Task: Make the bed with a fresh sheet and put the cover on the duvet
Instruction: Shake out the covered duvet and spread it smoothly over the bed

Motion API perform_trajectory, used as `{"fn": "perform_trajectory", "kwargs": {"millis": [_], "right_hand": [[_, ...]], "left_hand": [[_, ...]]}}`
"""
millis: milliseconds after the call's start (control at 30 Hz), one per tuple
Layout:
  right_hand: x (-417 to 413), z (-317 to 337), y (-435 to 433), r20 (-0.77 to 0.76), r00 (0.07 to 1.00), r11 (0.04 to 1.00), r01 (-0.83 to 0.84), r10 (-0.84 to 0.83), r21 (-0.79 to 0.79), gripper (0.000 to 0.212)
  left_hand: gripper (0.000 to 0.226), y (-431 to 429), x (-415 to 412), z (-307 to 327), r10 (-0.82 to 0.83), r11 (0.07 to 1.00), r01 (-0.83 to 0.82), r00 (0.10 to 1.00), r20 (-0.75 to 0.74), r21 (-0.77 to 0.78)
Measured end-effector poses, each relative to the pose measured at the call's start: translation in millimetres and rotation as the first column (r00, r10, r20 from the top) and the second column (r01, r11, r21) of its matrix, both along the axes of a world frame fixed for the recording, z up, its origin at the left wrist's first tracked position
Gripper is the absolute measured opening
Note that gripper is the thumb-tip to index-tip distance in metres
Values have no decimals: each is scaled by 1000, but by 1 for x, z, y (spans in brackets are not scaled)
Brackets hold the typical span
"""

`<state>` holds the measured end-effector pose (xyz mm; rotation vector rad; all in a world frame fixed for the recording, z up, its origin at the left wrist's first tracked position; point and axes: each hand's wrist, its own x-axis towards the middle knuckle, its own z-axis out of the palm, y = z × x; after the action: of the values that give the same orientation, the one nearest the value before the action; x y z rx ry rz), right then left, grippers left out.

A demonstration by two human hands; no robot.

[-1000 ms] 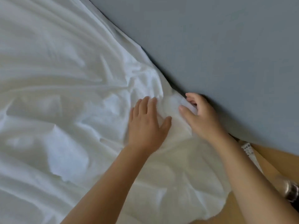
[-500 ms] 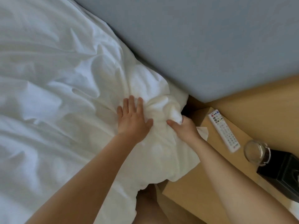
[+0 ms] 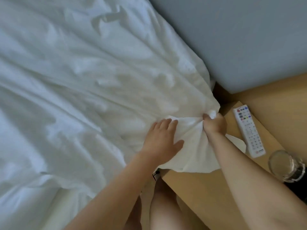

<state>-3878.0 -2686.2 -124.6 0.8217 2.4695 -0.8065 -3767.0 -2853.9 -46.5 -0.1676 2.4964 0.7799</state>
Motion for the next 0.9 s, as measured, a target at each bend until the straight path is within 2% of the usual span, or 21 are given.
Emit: {"fn": "perform_trajectory", "kwargs": {"millis": [67,100,167,200,233,267,300,333,367,400,433,500,567,633,667,700,733,767,800,833,900], "right_hand": [[0,7,-2,22,999,997,-43,42,59,45],[6,15,-5,-1,996,992,-83,84,96,48],[28,34,-9,-111,974,975,-184,198,127,57],[42,43,-11,-169,956,968,-221,239,118,62],[59,51,-14,-214,945,968,-237,249,77,64],[77,58,-17,-234,941,968,-249,245,15,64],[98,64,-21,-231,941,963,-266,248,-49,63],[117,69,-26,-208,943,952,-288,261,-108,61],[134,72,-32,-175,942,937,-312,285,-156,59],[148,74,-37,-149,938,923,-337,312,-189,58],[158,74,-42,-136,929,909,-365,343,-203,57],[168,73,-50,-141,894,879,-445,425,-171,57],[170,73,-55,-159,843,836,-534,514,-127,51],[176,72,-57,-121,869,849,-495,480,-186,22],[179,73,-60,-47,928,892,-369,370,-262,20],[181,75,-63,97,978,930,-144,187,-339,33],[182,74,-66,310,951,919,133,-13,-372,43],[182,72,-69,503,851,857,367,-152,-362,52],[180,71,-72,637,743,783,516,-206,-348,63],[178,70,-75,689,686,708,605,-233,-363,71],[172,67,-84,640,700,581,676,-315,-453,71]], "left_hand": [[62,-23,30,27,184,982,-176,971,-150,66],[60,-34,50,40,292,956,-277,929,-227,95],[62,-51,98,56,515,850,-517,776,-365,100],[70,-57,123,61,627,750,-657,671,-396,75],[81,-61,142,64,751,603,-796,546,-372,48],[94,-64,158,64,875,403,-915,380,-299,16],[107,-64,171,63,965,189,-982,189,-183,-18],[117,-61,178,62,997,22,-1000,23,-68,-21],[117,-57,180,59,997,-67,-997,-66,28,45],[108,-51,178,54,994,-75,-982,-60,92,173],[96,-44,173,49,990,-36,-957,4,138,289],[81,-33,154,40,973,22,-914,113,202,405],[67,-33,132,29,963,-43,-891,83,255,452],[48,-40,121,20,954,-117,-864,40,298,490],[43,-45,118,16,945,-148,-854,26,327,498],[41,-48,117,12,934,-174,-850,18,358,497],[39,-51,118,9,923,-191,-850,15,385,491],[37,-52,118,8,914,-196,-851,21,405,487],[35,-54,118,7,905,-193,-852,37,423,486],[35,-55,117,7,894,-197,-850,49,446,489],[43,-58,112,7,882,-207,-847,55,468,489]]}}
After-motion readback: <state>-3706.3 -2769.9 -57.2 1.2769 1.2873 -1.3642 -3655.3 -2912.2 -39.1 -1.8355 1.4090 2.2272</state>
